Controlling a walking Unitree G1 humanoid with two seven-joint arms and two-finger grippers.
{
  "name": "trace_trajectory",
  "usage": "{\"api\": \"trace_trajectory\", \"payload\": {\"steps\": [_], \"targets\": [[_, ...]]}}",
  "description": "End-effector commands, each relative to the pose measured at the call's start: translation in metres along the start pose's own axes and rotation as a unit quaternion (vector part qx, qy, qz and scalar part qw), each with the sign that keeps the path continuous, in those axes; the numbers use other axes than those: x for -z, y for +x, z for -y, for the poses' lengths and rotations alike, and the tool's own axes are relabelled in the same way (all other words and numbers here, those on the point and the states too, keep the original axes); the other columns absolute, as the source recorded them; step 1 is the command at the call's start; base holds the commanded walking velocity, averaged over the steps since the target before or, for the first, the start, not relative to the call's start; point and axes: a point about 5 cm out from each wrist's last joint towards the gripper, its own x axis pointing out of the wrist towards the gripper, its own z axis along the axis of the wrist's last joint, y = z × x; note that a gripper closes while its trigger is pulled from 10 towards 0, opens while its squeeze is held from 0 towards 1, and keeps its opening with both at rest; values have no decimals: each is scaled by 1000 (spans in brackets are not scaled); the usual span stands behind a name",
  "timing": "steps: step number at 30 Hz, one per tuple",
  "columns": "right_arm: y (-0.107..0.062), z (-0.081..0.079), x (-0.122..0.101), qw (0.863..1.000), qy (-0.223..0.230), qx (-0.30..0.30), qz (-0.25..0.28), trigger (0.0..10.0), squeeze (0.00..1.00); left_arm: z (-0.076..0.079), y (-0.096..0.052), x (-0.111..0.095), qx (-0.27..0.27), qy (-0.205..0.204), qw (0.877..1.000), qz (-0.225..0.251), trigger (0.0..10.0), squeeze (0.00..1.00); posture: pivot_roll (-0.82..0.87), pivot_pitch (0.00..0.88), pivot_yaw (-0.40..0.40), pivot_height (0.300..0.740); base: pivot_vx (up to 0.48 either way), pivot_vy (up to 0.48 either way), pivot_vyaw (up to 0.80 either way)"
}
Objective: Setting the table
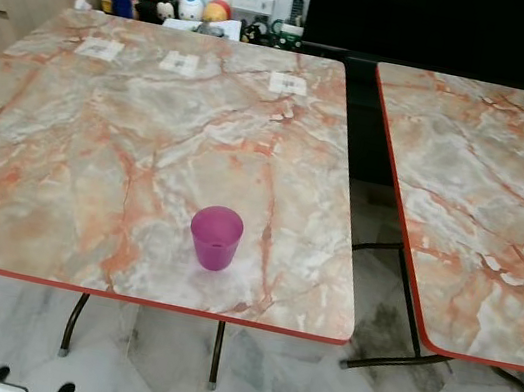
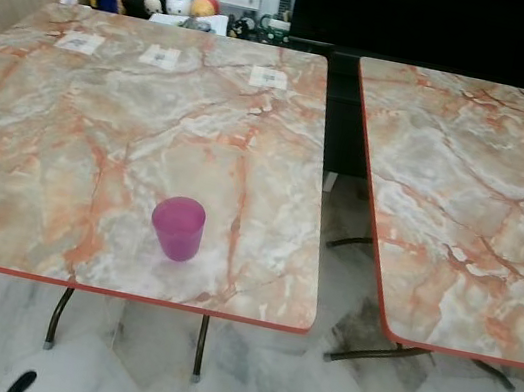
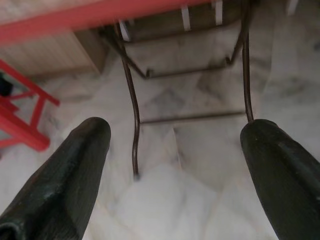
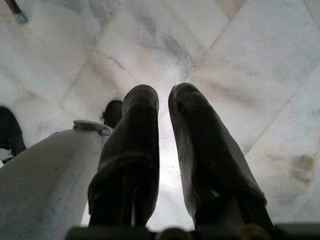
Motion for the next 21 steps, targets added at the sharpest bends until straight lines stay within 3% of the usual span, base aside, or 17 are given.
{"api": "trace_trajectory", "payload": {"steps": [1,7,12,14,16,17,21], "targets": [[-2,4,6,1000,2,5,-9,10000,0,1,-6,-11,-11,-7,1000,10,10000,0,99,110,-18,740,0,0,0],[-2,4,5,1000,0,4,-8,10000,0,-12,-20,-41,-67,9,997,43,10000,0,120,112,-21,740,0,0,0],[-2,4,5,1000,0,4,-8,10000,0,-28,-11,-65,-119,12,990,77,10000,0,132,110,-25,740,0,0,0],[-1,4,4,1000,3,4,-7,10000,0,-33,15,-86,-132,-7,985,112,10000,0,126,108,-27,740,0,0,0],[-1,3,5,1000,4,3,-8,10000,0,-32,24,-90,-127,-16,985,116,10000,0,125,108,-28,740,0,0,0],[-1,3,5,1000,6,2,-8,10000,0,-29,44,-95,-110,-26,985,128,10000,0,110,104,-26,740,0,0,-650],[-1,2,5,1000,8,2,-8,10000,0,-26,54,-98,-103,-31,985,133,10000,0,104,105,-24,740,0,0,-716]]}}
